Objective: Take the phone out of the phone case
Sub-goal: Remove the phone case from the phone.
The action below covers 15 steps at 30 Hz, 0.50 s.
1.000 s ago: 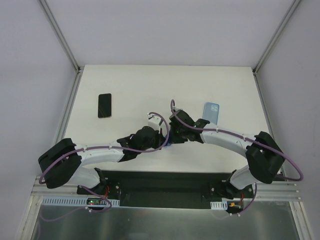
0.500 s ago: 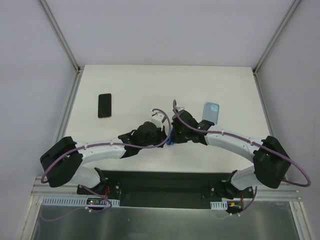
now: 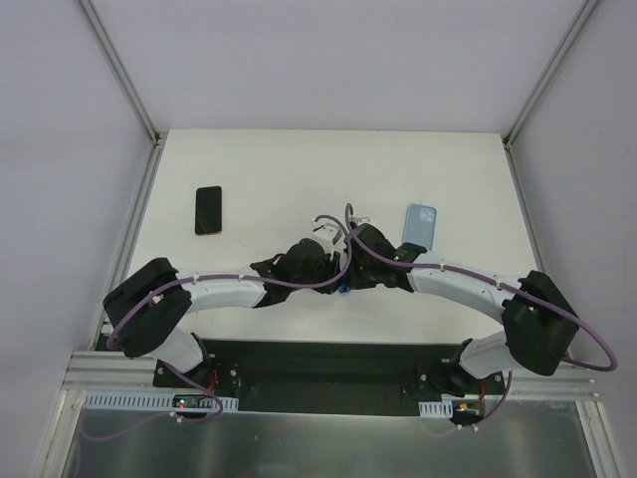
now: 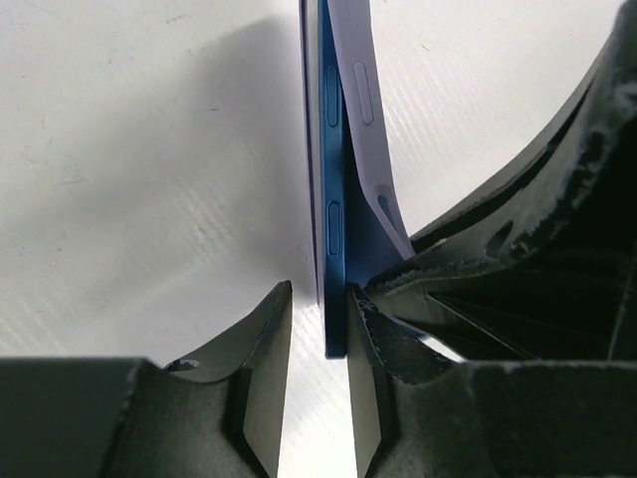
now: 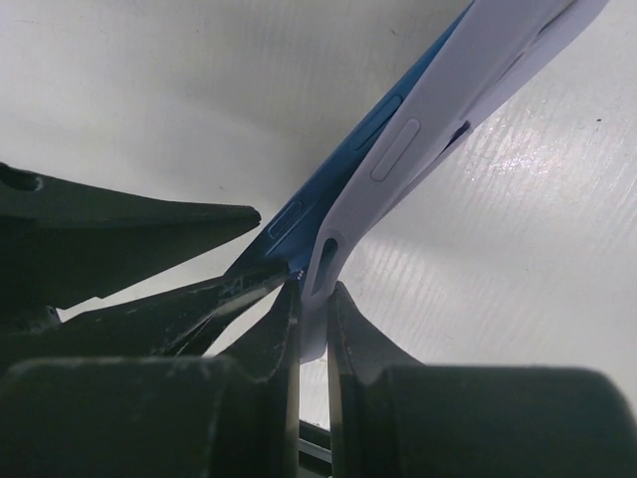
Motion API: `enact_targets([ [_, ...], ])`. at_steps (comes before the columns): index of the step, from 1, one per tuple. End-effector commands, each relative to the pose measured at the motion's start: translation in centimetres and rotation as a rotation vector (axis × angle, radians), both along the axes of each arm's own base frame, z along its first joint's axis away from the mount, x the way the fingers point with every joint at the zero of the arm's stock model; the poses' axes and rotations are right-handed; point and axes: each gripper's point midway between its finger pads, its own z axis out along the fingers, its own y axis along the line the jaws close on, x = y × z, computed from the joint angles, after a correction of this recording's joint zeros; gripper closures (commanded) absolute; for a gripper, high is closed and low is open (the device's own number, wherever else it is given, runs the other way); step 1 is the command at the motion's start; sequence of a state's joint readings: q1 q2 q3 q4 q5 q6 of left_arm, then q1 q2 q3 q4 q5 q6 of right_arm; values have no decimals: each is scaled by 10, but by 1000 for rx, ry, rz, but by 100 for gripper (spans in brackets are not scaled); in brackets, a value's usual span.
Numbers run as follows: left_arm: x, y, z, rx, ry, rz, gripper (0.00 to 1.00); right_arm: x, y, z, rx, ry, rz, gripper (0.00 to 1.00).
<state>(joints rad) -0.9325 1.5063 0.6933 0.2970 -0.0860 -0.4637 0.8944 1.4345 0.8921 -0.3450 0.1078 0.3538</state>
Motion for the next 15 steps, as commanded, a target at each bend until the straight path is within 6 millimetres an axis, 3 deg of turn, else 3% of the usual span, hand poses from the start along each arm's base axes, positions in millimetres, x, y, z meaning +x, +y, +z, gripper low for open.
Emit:
enact_targets([
  [1,32,64,-45,249,-4,191,75,-49,0,5,20,136,146,99],
  [13,35,48,-67,322,88,201,77,-48,7,15,69,115,152,99],
  [15,34,48,-68,314,99,208,93,-48,6,15,69,114,151,99],
])
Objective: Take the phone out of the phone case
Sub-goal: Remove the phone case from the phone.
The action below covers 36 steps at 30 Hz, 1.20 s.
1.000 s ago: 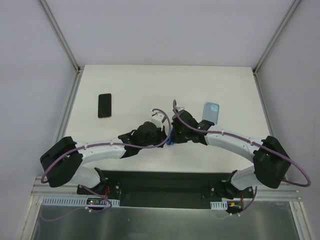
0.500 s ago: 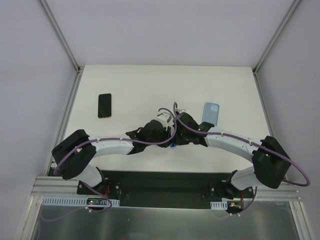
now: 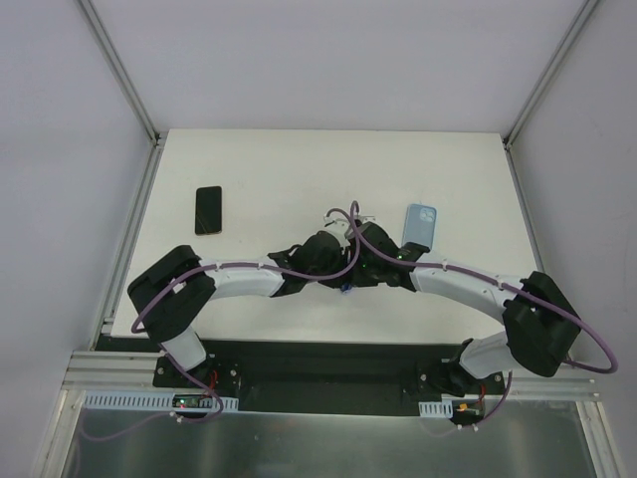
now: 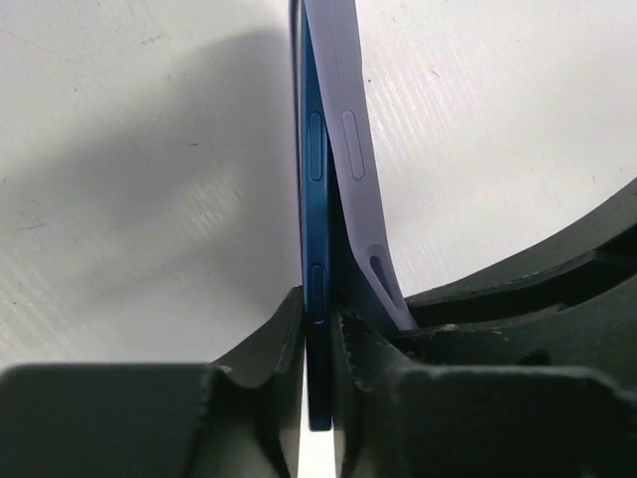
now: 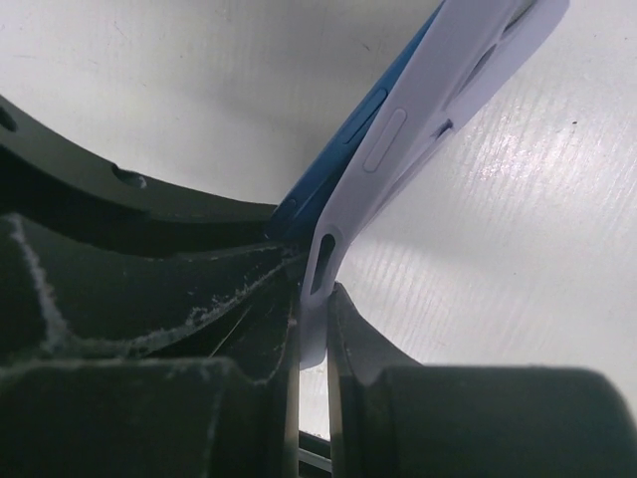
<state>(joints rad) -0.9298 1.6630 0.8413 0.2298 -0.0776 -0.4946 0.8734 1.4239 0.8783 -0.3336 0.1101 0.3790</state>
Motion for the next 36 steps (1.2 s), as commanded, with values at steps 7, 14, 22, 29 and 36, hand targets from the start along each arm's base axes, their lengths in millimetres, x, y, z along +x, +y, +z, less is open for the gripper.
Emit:
enact_targets([
  [7,18,81,-39,247,9,237,100,-54,-10,6,-17,121,137,99],
  [14,20,125,-28,258,-15,353,100,-44,-81,0,-257,91,-41,99],
  [22,35,153,8,218,-91,432,100,-35,-112,16,-386,14,-85,99],
  [29,41,168,29,188,-136,456,100,-30,-108,13,-371,5,-86,99],
  [36,42,168,35,174,-147,462,100,-17,-90,33,-285,-46,-91,98],
])
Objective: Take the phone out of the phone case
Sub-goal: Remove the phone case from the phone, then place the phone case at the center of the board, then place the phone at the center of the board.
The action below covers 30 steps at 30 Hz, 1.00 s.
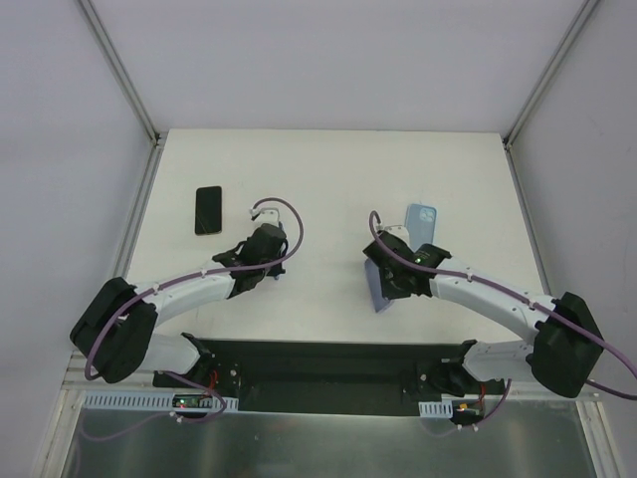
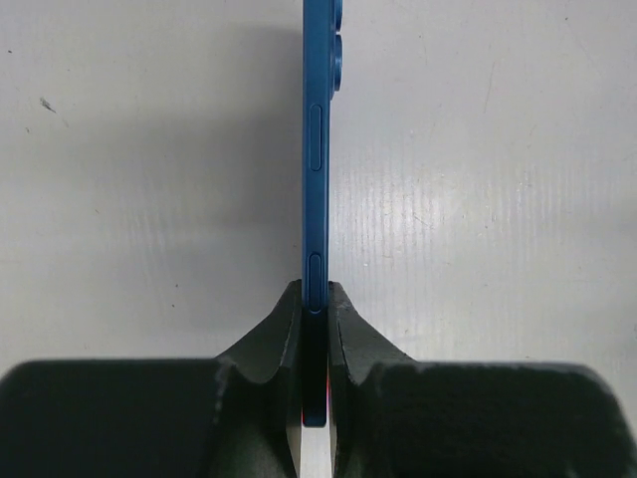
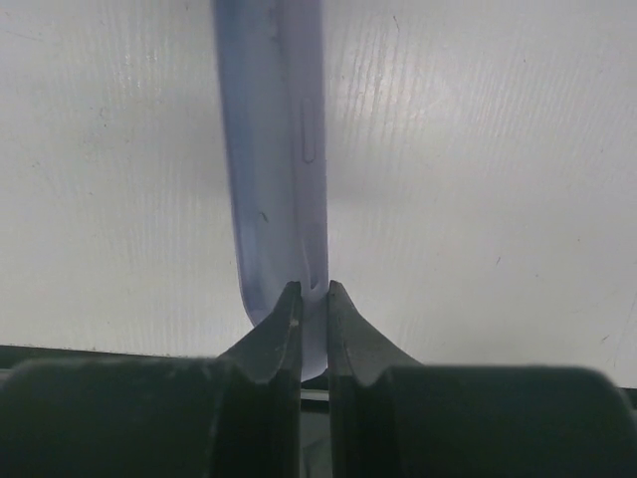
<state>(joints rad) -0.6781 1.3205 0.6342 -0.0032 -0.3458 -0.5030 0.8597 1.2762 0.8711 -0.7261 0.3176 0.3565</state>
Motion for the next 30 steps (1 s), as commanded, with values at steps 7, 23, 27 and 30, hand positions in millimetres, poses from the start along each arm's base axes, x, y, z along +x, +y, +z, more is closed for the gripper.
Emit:
enact_targets([
  [7,24,3,51,37,-138,21,100,41,12,31,159,-88,-116,99],
  [23,94,20,48,578,-78,71,100,168,85,28,512,-55,-205,99],
  [27,101,13,36,613,-48,49,100,178,94,10,517,-7,-220,97],
  [30,103,11,28,633,-17,35,100,181,97,-2,510,20,-230,85],
])
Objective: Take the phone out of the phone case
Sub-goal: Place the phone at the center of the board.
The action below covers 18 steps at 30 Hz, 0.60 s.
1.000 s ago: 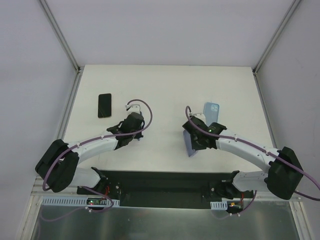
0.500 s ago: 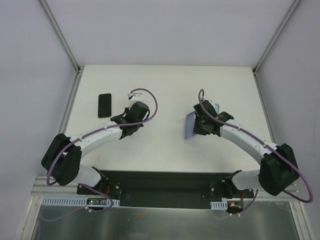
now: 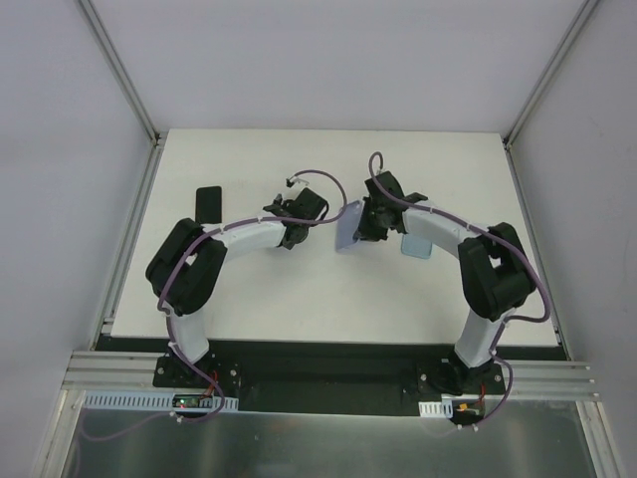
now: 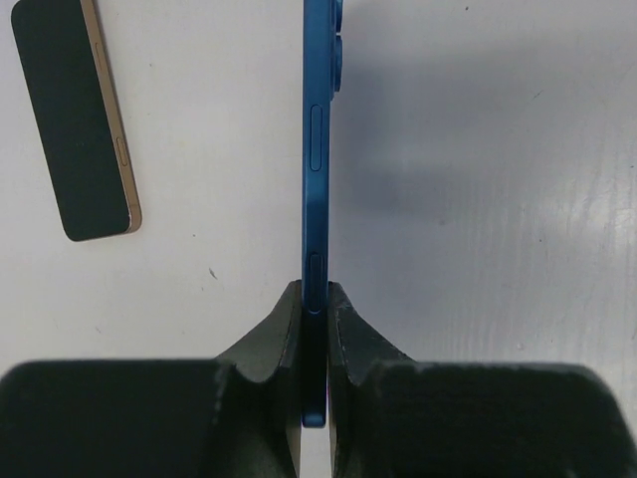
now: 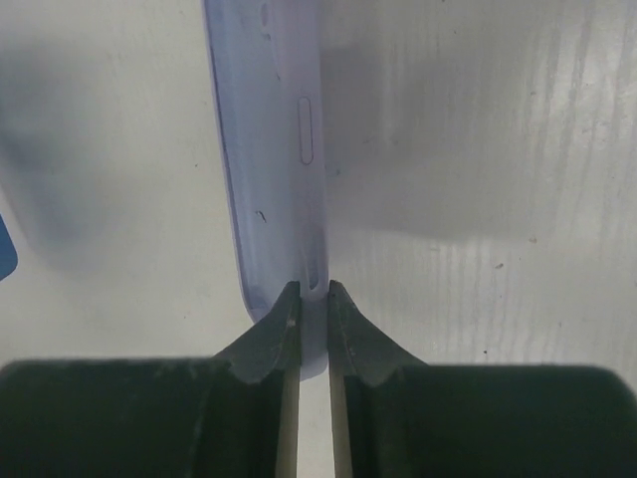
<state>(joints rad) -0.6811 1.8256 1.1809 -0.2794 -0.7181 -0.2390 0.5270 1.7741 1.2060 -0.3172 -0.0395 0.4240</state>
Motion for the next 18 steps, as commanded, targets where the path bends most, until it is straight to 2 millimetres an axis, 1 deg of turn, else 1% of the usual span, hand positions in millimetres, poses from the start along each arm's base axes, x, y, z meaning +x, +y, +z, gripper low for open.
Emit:
enact_targets([
  [1,11,-1,18,69,-18,1,100,14,18,6,68,-5,-1,82],
  [2,11,-1,15,75,-7,-1,100,14,17,4,66,0,-8,79],
  [3,9,-2,12,81,8,-1,100,15,16,3,60,0,-13,69],
  [4,8,-3,10,76,17,-3,100,13,15,2,57,3,-14,63],
  [5,6,-4,8,66,24,-4,91,14,13,1,51,0,-20,56],
  [6,5,-4,8,51,25,3,86,14,13,1,50,-1,-21,39],
  [7,4,-6,7,40,29,2,78,14,12,2,46,1,-23,32],
  [8,2,-9,6,19,37,-3,63,15,11,3,45,-4,-24,27],
  [9,2,-10,6,6,39,-2,59,14,11,5,41,-8,-21,21],
  [10,1,-11,6,-2,41,-4,52,13,9,5,34,-5,-24,19],
  [11,0,-13,6,-13,47,-10,49,14,7,6,27,-8,-31,17],
  [12,0,-15,6,-21,48,-14,41,13,6,9,20,-16,-28,15],
  [14,-1,-17,8,-39,51,-17,37,12,1,13,3,-22,-32,12],
  [15,-1,-19,15,-65,38,-15,32,12,-1,18,-2,-33,-35,10],
  [16,-2,-20,19,-80,37,-18,31,9,-4,21,-8,-27,-33,9],
  [17,-2,-23,25,-105,29,-21,30,11,-11,25,-41,-48,-53,9],
  [18,-4,-26,39,-158,11,-27,30,10,-17,37,-52,-76,-51,7],
])
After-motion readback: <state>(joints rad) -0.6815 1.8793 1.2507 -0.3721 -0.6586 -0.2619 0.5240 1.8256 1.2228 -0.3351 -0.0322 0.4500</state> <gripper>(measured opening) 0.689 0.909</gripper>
